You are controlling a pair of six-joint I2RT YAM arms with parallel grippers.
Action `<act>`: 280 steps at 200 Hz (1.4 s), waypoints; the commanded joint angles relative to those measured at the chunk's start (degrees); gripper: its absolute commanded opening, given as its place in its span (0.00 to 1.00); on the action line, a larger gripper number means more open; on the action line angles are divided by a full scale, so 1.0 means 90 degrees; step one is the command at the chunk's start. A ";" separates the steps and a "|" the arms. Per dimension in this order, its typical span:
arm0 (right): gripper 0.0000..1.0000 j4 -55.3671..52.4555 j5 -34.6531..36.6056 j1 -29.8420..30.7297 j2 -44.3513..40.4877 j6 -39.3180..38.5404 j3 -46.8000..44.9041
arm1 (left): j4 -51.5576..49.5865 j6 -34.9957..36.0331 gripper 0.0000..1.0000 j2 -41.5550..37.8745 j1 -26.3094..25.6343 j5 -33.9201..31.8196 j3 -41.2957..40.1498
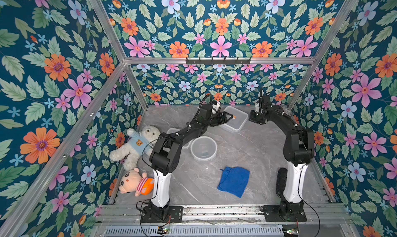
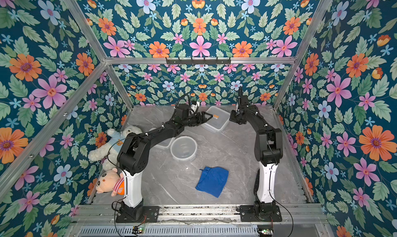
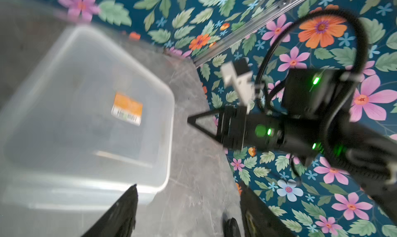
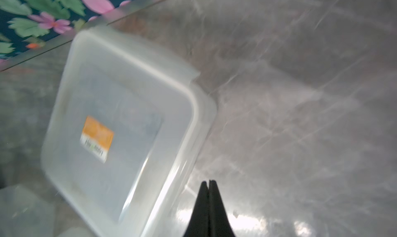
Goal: Wipe the insides of the lunch boxes
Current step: Adjust the lunch box at the center of the board.
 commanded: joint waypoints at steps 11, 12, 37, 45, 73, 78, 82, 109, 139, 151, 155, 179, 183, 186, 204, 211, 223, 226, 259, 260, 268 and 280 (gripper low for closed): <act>0.06 0.1082 -0.0694 -0.0019 -0.0423 0.0497 -0.0839 | -0.1293 0.0915 0.77 0.0977 0.0290 -0.0614 0.1816; 0.06 0.1060 -0.0685 -0.0019 -0.0420 0.0503 -0.0846 | -0.1314 0.0917 0.77 0.1021 0.0304 -0.0629 0.1893; 0.06 0.0827 -0.0335 -0.0027 -0.0295 0.0539 -0.0911 | -0.1772 0.0877 0.77 0.2010 0.0647 -0.0982 0.3120; 0.06 0.0760 -0.0282 -0.0024 -0.0175 0.0521 -0.0808 | -0.1847 0.0791 0.77 0.2250 0.0745 -0.1096 0.3306; 0.05 0.0379 -0.0166 -0.0027 0.0511 0.0405 0.0070 | -0.1312 0.0295 0.77 0.2623 0.0942 -0.0803 0.3038; 0.06 0.0298 -0.0135 -0.0029 0.0656 0.0368 0.0300 | -0.1255 0.0266 0.77 0.2655 0.0942 -0.0744 0.3003; 0.06 0.0222 -0.0090 -0.0028 0.0788 0.0344 0.0486 | -0.1213 0.0241 0.77 0.2675 0.0935 -0.0672 0.2984; 0.06 -0.0336 0.0042 -0.0026 0.1667 0.0192 0.1914 | -0.0741 -0.0058 0.78 0.2579 0.0889 -0.0308 0.2593; 0.08 -0.0696 -0.0119 -0.0020 0.2385 0.0167 0.3180 | -0.0088 -0.0367 0.78 0.2051 0.0812 -0.0098 0.1621; 0.10 -0.0720 -0.0312 -0.0005 0.2573 0.0167 0.3474 | 0.0111 -0.0451 0.78 0.1814 0.0755 -0.0038 0.1195; 0.10 -0.0733 -0.0371 0.0002 0.2619 0.0167 0.3551 | 0.0158 -0.0468 0.78 0.1727 0.0738 -0.0032 0.1050; 0.12 -0.0474 -0.1064 0.0033 0.2677 0.0124 0.3558 | 0.0542 -0.0649 0.78 0.1245 0.0674 0.0019 0.0184; 0.13 -0.0338 -0.1273 0.0034 0.2647 0.0124 0.3468 | 0.0596 -0.0661 0.78 0.1166 0.0669 0.0028 0.0071; 0.14 -0.0233 -0.1438 0.0021 0.2621 0.0111 0.3399 | 0.0626 -0.0677 0.78 0.1118 0.0669 0.0029 -0.0010; 0.16 0.0214 -0.2017 0.0019 0.2428 0.0084 0.3019 | 0.0614 -0.0698 0.78 0.0892 0.0669 0.0038 -0.0326; 0.16 0.0348 -0.2088 0.0014 0.2316 0.0060 0.2829 | 0.0560 -0.0669 0.78 0.0801 0.0669 0.0038 -0.0381; 0.13 0.0652 -0.2210 -0.0064 0.2096 0.0112 0.2415 | 0.0407 -0.0591 0.78 0.0664 0.0677 0.0024 -0.0393; 0.13 0.0753 -0.2259 -0.0092 0.2028 0.0139 0.2288 | 0.0374 -0.0565 0.78 0.0633 0.0679 0.0014 -0.0381; 0.16 0.2987 -0.3184 -0.0688 0.1116 0.1057 0.0276 | -0.0562 0.0052 0.79 0.0262 0.0693 -0.0467 0.0221; 0.17 0.3087 -0.3219 -0.0710 0.1102 0.1100 0.0219 | -0.0587 0.0070 0.79 0.0253 0.0696 -0.0488 0.0246; 0.19 0.3730 -0.3578 -0.0870 0.1001 0.1414 -0.0178 | -0.0762 0.0188 0.80 0.0235 0.0697 -0.0624 0.0421; 0.23 0.4752 -0.4249 -0.1070 0.1048 0.2025 -0.0502 | -0.0877 0.0219 0.80 0.0306 0.0698 -0.0667 0.0677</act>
